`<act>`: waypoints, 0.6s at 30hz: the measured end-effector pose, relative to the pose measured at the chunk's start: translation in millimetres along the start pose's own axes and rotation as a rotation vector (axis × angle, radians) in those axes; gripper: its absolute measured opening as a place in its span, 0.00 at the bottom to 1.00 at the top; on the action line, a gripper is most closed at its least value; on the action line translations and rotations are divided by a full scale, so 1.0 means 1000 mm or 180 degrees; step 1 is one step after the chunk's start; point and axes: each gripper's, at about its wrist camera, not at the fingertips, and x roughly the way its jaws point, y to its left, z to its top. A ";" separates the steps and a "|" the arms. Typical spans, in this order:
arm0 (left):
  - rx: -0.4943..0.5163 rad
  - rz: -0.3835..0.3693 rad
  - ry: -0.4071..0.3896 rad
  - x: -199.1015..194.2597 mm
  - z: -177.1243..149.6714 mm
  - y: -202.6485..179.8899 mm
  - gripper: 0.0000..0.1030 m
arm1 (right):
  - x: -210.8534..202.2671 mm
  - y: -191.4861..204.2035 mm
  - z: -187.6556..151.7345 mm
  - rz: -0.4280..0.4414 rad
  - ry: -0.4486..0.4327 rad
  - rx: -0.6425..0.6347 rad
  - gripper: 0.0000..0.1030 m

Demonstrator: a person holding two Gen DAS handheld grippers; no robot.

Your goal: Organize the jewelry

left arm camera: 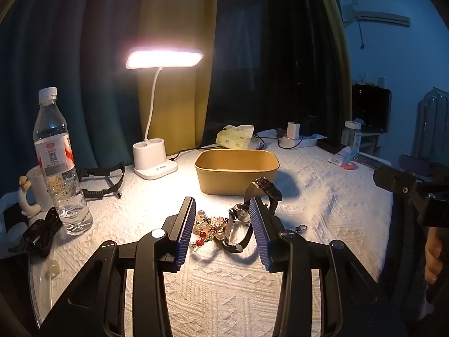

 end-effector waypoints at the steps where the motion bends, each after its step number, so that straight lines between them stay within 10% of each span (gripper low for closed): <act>1: 0.0002 -0.0002 0.0002 0.000 0.000 -0.001 0.42 | 0.000 0.000 -0.001 0.0002 0.0000 -0.0001 1.00; 18: 0.0003 -0.0016 0.0006 -0.001 0.001 -0.001 0.42 | 0.002 -0.001 -0.003 0.0002 -0.0012 0.0025 1.00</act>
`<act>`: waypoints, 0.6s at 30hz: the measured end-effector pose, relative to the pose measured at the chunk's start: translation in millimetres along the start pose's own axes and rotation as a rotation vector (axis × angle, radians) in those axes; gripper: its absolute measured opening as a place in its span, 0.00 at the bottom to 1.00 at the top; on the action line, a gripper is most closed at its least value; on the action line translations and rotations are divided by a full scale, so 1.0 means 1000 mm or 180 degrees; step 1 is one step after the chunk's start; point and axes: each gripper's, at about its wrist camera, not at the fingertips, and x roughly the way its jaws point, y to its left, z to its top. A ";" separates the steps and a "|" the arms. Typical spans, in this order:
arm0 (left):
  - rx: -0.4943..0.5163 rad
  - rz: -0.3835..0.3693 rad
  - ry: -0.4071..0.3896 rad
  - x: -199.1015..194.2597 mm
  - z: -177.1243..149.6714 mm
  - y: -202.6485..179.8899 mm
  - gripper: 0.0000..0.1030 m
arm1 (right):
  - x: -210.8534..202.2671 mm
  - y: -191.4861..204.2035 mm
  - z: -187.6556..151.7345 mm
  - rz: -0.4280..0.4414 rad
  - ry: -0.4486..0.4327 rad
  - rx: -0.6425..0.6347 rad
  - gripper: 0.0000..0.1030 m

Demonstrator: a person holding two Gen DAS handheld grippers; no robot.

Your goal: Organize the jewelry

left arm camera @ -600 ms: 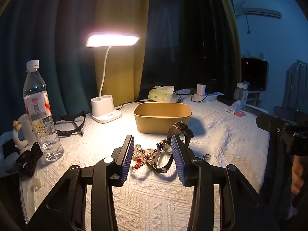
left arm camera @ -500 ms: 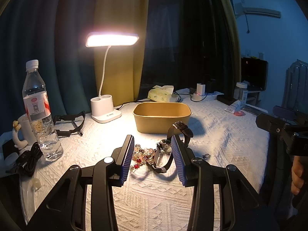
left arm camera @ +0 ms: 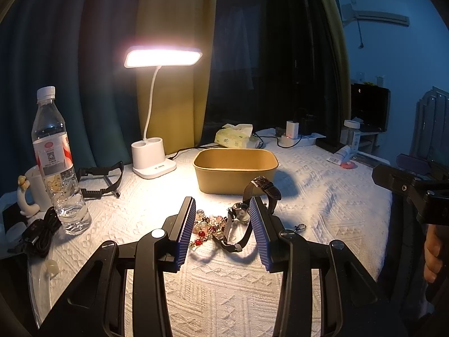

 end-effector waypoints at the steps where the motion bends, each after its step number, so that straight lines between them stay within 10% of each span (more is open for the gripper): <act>1: -0.0002 -0.0002 0.0000 0.000 0.000 0.001 0.42 | 0.000 0.001 0.000 -0.0004 0.0001 -0.0001 1.00; 18: -0.0007 -0.0003 0.0003 0.001 0.001 0.001 0.42 | 0.001 0.001 0.003 0.0007 -0.0028 0.0036 1.00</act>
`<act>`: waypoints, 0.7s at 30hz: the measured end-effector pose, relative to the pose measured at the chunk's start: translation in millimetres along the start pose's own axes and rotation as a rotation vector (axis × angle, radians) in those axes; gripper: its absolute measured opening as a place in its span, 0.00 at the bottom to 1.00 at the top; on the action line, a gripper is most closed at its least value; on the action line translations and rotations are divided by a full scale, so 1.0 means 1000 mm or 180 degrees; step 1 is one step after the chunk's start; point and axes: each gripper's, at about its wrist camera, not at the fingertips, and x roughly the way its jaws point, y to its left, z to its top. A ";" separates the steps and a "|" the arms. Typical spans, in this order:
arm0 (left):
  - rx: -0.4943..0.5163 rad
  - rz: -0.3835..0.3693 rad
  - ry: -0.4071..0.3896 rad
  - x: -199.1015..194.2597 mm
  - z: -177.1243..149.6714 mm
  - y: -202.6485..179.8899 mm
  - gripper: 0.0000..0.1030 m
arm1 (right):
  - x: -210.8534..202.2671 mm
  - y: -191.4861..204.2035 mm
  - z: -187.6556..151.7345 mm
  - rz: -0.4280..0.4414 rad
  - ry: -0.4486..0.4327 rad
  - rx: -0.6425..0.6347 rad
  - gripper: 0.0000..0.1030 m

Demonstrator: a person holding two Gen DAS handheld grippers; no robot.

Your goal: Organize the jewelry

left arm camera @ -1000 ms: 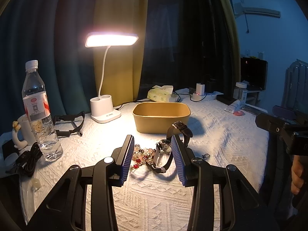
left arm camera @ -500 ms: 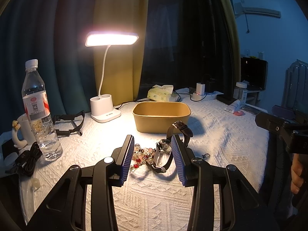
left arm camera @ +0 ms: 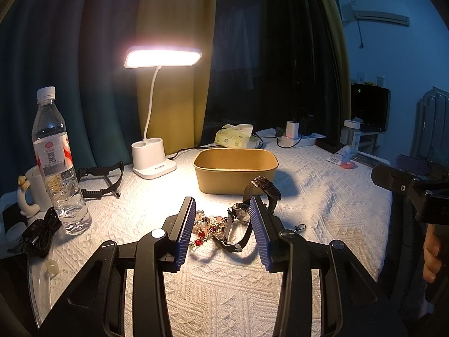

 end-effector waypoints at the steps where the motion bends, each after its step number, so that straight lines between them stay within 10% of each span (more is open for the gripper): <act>1: 0.0001 0.0000 0.0000 0.000 0.000 0.000 0.42 | -0.001 0.000 -0.001 -0.0008 0.0024 -0.0027 1.00; 21: -0.0189 0.0016 0.0165 0.012 0.000 0.014 0.42 | 0.061 0.019 -0.005 0.0377 0.0512 -0.0095 1.00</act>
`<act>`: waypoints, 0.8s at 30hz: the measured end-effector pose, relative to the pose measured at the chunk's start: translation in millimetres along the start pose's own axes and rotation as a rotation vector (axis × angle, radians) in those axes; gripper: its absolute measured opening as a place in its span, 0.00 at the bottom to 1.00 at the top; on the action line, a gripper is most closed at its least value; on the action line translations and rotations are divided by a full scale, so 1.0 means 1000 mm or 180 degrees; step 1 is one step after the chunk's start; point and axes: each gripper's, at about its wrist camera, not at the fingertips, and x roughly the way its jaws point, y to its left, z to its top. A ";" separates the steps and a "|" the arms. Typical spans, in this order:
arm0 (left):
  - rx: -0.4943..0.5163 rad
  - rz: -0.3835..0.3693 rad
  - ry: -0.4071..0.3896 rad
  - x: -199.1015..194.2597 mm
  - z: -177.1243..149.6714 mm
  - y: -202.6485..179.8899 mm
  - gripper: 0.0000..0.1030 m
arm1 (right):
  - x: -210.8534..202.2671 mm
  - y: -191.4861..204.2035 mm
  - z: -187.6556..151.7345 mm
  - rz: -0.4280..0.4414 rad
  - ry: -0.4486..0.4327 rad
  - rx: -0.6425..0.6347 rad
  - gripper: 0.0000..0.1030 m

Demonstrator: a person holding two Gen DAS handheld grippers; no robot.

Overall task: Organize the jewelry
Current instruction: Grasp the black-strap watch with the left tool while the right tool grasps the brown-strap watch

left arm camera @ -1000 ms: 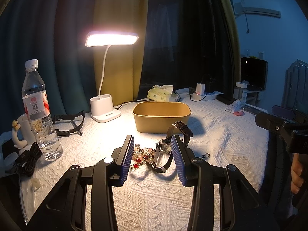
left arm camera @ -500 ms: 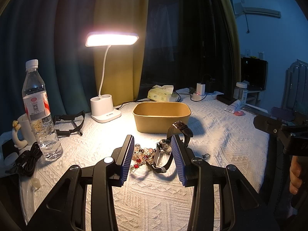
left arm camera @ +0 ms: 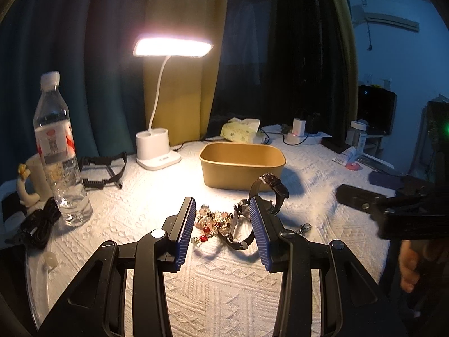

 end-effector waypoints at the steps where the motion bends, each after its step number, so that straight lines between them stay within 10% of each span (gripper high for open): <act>1: -0.0016 -0.0009 0.0032 0.002 0.000 0.001 0.42 | 0.004 0.001 0.001 0.0044 0.0075 0.0040 1.00; 12: -0.0097 -0.0218 0.0413 0.028 -0.002 0.006 0.42 | 0.064 0.018 0.022 0.0360 0.0415 -0.0051 0.79; 24: -0.0209 -0.0232 0.0862 0.066 0.001 0.007 0.41 | 0.106 0.020 0.021 0.0686 0.0787 -0.0090 0.21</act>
